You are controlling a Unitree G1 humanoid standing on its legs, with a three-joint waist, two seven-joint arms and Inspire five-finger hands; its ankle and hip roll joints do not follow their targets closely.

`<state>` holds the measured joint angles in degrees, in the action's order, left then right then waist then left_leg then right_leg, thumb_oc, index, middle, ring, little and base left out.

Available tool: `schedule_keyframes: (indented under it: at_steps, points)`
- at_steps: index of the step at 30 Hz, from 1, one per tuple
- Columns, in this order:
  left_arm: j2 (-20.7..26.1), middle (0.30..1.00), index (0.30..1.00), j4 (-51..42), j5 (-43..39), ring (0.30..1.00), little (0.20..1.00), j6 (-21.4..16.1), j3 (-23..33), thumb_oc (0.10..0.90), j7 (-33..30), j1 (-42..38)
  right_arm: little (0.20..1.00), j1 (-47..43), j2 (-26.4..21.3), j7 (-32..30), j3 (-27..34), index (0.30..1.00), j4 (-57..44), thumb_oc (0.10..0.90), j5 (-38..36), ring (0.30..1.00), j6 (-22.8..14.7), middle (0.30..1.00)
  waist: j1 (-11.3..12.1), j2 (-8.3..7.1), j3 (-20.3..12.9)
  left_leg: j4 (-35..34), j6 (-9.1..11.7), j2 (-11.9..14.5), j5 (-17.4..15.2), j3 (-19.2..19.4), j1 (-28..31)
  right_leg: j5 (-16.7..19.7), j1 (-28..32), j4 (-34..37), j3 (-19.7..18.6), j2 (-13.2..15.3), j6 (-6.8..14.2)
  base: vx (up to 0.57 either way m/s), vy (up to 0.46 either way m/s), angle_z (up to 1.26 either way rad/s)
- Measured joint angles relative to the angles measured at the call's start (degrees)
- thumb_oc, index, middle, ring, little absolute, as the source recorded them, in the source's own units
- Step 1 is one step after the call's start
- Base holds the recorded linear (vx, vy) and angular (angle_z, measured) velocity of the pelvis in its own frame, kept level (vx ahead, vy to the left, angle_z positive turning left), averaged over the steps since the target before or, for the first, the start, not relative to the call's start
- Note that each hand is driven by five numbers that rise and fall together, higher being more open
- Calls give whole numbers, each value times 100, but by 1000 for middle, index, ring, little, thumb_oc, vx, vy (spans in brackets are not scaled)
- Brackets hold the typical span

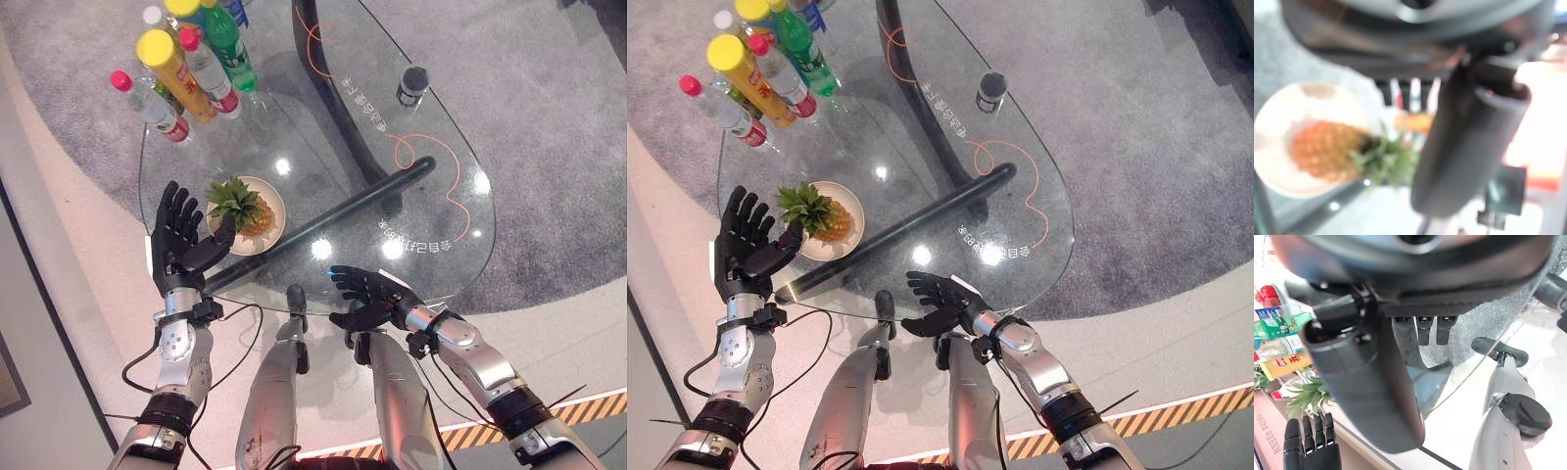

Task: Pick up the fruit to the plate

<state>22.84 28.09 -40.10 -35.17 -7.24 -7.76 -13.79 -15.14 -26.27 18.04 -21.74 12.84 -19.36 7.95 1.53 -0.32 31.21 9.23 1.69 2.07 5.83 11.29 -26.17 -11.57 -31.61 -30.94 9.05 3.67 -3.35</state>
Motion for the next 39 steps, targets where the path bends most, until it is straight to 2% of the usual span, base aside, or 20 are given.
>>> schedule_keyframes:
  at_steps: [10,15,17,22,25,27,32,39]
  points:
    - [-62,900,900,-1,-367,900,900,300,158,800,342,359,900,189,-46,184,151,900,-4,800,144,900,-126,900,1,11,-1,-179,45,-16,1,-48,501,-33,515,159,38,-8,-1,0,-2,0]
    - [-375,900,900,6,-626,900,900,538,175,800,449,712,900,555,-36,194,182,900,-1,800,174,900,-171,900,17,115,-15,-366,49,-24,-24,-113,988,-62,1089,437,150,-27,18,-5,-14,8]
    - [-587,900,900,206,-662,900,900,721,187,800,489,843,900,857,40,194,391,900,83,800,174,900,-177,900,94,205,-20,-518,58,-31,-19,-130,1287,-44,1407,605,167,-48,44,39,-22,3]
    - [-822,900,900,450,-807,900,900,1114,191,800,586,1273,900,1278,181,138,661,900,305,800,174,900,-220,900,146,306,-108,-627,87,-44,-109,-173,1613,-50,1853,927,208,-68,86,40,-11,4]
    - [-988,900,900,863,-798,900,900,1428,238,800,579,1492,900,1416,414,-21,803,900,794,800,163,900,-211,900,146,325,-484,-756,51,-75,-103,-251,1729,-17,2050,1165,296,-63,147,42,-3,11]
    - [-1031,900,900,988,-798,900,900,1484,252,800,577,1589,900,1478,540,-93,854,900,984,800,126,900,-207,900,147,299,-696,-828,51,-80,-101,-255,1771,-10,2108,1262,309,-67,166,14,1,9]
    - [-1117,900,900,1513,-733,900,900,1616,362,800,575,1865,900,1517,897,-357,929,900,1790,800,-51,900,-157,900,158,117,-1391,-1068,90,-86,-163,-258,2229,6,2638,1700,350,-114,236,41,4,4]
    - [-1149,900,900,2491,-520,900,900,2026,364,800,481,1885,900,1556,1159,-902,1025,900,3116,800,-121,900,-141,900,140,80,-2034,-1265,59,-96,-204,-288,2530,174,3169,2273,453,-173,310,50,5,4]
